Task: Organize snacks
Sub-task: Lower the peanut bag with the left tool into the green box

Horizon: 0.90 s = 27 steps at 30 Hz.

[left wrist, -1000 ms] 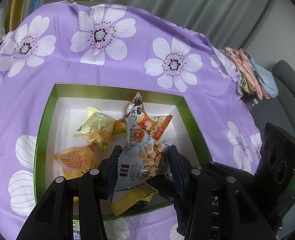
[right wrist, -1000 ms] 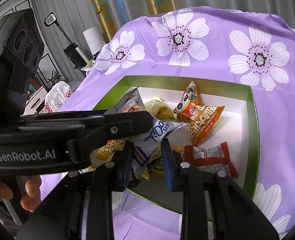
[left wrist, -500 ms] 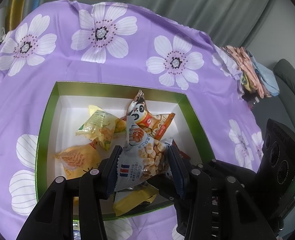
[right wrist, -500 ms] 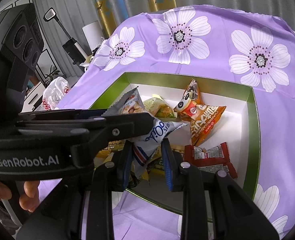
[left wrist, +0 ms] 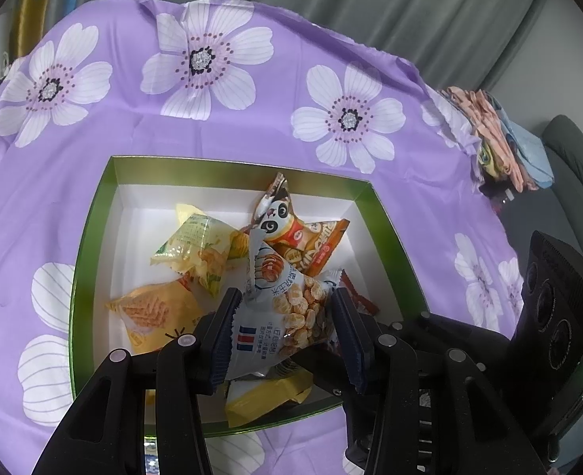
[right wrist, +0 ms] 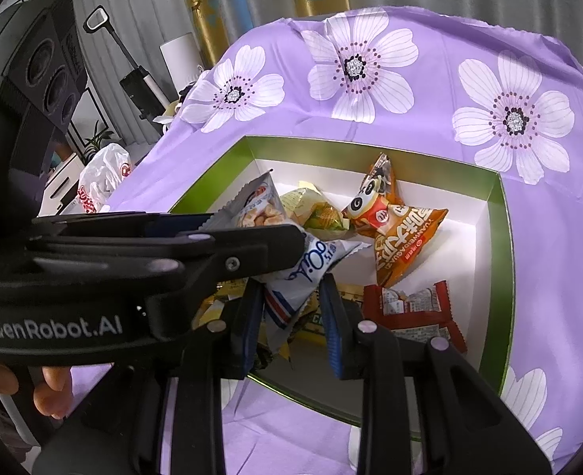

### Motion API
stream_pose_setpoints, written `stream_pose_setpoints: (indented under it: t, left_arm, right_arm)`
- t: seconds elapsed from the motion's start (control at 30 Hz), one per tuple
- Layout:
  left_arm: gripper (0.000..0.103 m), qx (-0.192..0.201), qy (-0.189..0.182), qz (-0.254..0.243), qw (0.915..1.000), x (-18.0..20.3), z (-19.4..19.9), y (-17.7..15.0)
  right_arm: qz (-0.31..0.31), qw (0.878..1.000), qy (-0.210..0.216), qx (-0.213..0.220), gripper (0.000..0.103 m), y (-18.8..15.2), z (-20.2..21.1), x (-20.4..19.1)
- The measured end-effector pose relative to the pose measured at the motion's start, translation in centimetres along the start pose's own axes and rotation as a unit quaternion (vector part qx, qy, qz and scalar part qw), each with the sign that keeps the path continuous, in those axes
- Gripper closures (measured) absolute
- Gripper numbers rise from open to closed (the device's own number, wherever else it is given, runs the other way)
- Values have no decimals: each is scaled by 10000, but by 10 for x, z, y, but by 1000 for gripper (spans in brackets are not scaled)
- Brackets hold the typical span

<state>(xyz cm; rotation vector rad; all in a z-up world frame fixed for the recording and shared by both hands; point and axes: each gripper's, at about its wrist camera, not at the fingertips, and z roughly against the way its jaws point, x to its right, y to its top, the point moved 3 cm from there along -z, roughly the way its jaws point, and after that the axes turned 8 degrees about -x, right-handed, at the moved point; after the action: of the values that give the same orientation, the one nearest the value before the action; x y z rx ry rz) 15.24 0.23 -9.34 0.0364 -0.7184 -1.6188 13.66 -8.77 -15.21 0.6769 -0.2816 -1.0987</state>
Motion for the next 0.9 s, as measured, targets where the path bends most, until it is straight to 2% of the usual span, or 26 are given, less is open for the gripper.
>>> stream_pose_setpoints:
  t: [0.9]
  left_arm:
    - [57,-337,176,94,9992,-1,-9,6]
  right_arm:
    - [-48,9996,9,-264,72,2,-8,1]
